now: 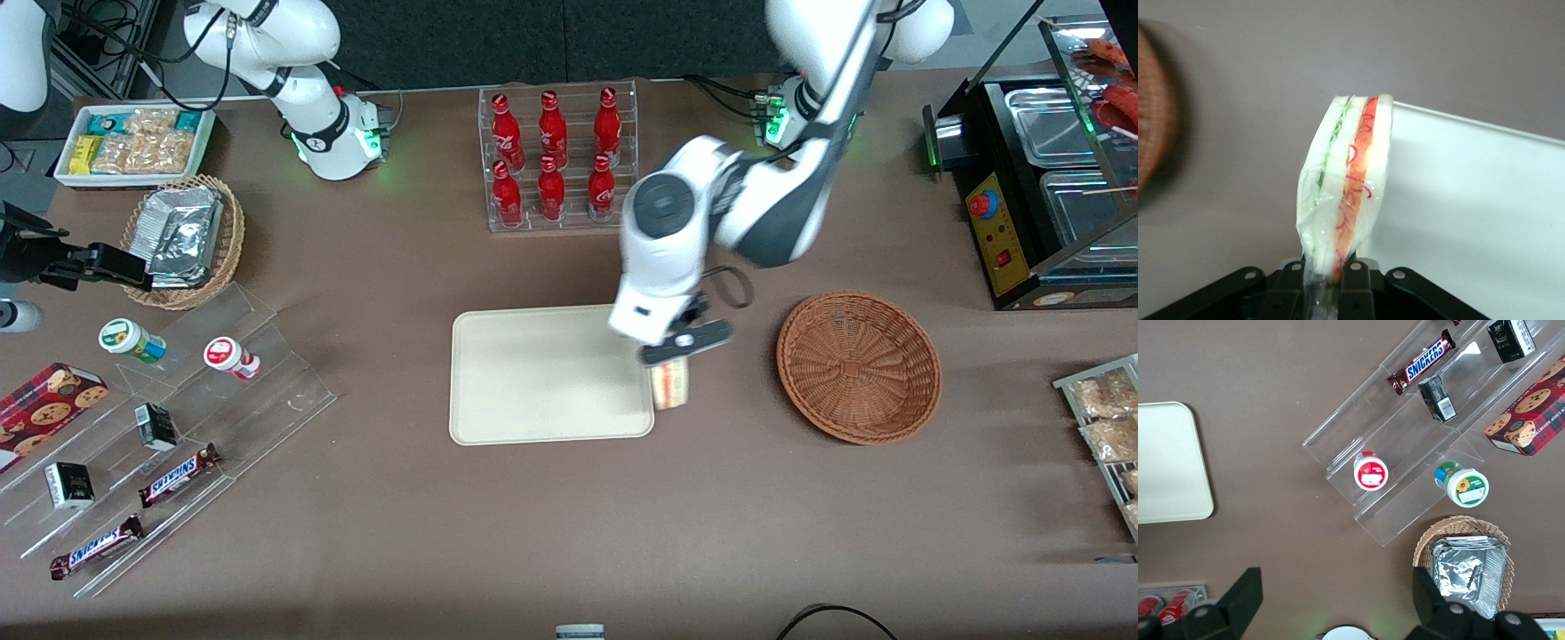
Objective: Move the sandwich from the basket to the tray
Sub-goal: 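Carry the held sandwich over the cream tray and lower it, then open the left gripper to release the sandwich onto the tray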
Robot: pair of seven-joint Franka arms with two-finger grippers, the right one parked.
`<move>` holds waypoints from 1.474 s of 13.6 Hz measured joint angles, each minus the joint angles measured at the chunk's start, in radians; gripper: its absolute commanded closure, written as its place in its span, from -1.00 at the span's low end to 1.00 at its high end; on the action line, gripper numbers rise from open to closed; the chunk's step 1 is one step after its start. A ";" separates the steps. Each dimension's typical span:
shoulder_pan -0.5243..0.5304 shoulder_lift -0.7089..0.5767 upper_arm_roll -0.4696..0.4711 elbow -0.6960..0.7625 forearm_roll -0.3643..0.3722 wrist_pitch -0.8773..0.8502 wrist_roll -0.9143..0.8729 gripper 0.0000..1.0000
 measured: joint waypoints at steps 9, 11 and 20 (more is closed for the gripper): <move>-0.120 0.226 0.000 0.069 -0.005 0.169 0.000 0.38; -0.123 0.237 0.001 0.070 -0.005 0.170 0.000 -0.80; -0.111 0.136 0.021 0.161 -0.011 0.027 -0.012 -0.98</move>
